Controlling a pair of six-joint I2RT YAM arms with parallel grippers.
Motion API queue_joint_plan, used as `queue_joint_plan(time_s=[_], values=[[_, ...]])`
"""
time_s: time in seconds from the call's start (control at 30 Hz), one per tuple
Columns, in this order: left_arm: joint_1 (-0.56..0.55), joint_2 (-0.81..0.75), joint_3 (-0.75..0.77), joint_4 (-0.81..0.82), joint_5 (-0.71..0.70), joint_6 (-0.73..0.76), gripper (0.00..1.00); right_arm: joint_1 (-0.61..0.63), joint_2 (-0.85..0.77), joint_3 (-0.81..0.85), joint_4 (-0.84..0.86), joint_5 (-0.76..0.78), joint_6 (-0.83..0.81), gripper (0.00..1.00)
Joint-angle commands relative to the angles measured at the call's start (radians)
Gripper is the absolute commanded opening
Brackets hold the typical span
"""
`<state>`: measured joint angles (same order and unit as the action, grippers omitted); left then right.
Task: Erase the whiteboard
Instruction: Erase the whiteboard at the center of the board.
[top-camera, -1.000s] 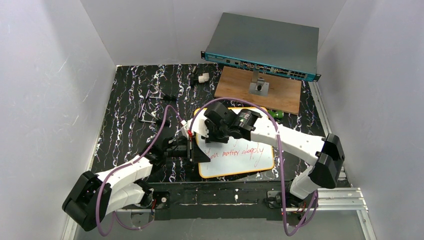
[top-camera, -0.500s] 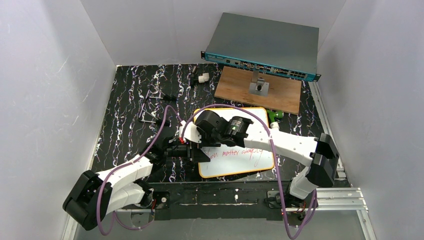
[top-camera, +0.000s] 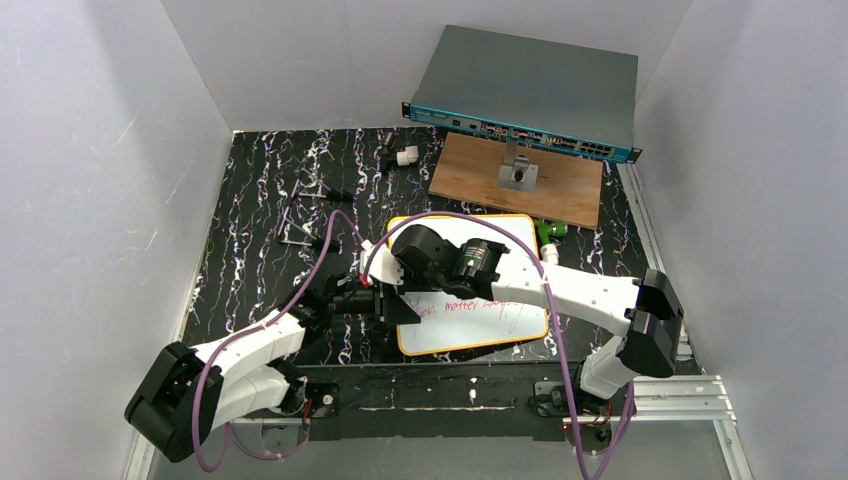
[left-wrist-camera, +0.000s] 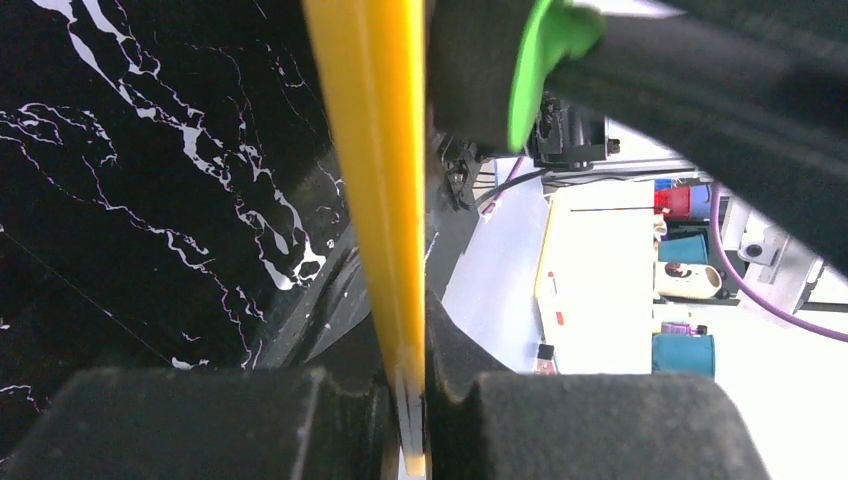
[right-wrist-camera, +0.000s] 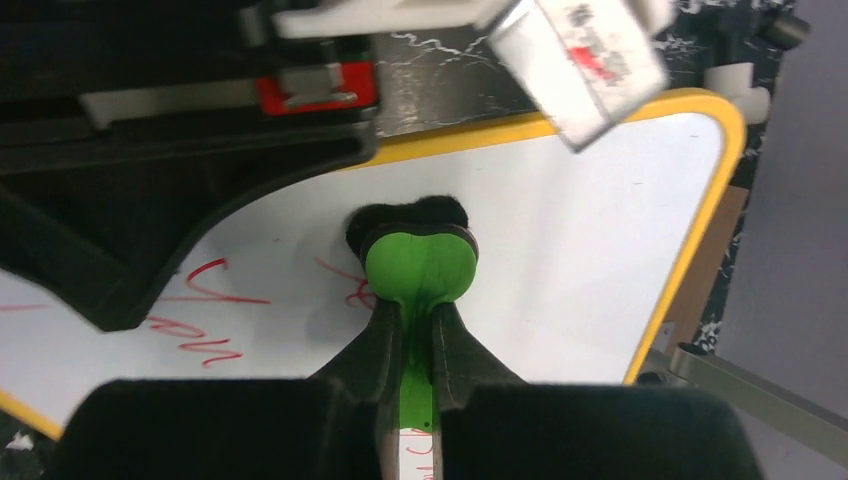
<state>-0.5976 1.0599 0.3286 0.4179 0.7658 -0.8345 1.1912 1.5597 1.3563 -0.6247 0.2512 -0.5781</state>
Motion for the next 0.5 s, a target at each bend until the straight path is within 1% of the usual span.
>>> queue_joint_plan(time_s=[0.0, 0.03, 0.1, 0.2, 0.27, 0.37, 0.47], values=[[-0.004, -0.039, 0.04, 0.058, -0.022, 0.069, 0.0, -0.013, 0.013, 0.012, 0.106, 0.122, 0.035, 0.01], [-0.004, -0.039, 0.039, 0.059, -0.022, 0.069, 0.0, -0.013, 0.011, 0.016, 0.085, 0.1, 0.035, 0.01], [-0.004, -0.039, 0.041, 0.06, -0.022, 0.068, 0.0, -0.011, 0.007, 0.023, 0.012, 0.002, 0.018, 0.01], [-0.004, -0.037, 0.045, 0.061, -0.02, 0.068, 0.0, 0.004, -0.003, 0.018, -0.101, -0.158, -0.047, 0.01], [-0.004, -0.037, 0.047, 0.062, -0.019, 0.069, 0.0, 0.008, -0.009, 0.006, -0.148, -0.235, -0.077, 0.01], [-0.004, -0.04, 0.046, 0.064, -0.019, 0.069, 0.0, 0.009, -0.01, -0.006, -0.137, -0.239, -0.073, 0.01], [-0.004, -0.045, 0.041, 0.065, -0.019, 0.066, 0.0, -0.011, 0.003, 0.004, -0.055, -0.099, -0.015, 0.01]])
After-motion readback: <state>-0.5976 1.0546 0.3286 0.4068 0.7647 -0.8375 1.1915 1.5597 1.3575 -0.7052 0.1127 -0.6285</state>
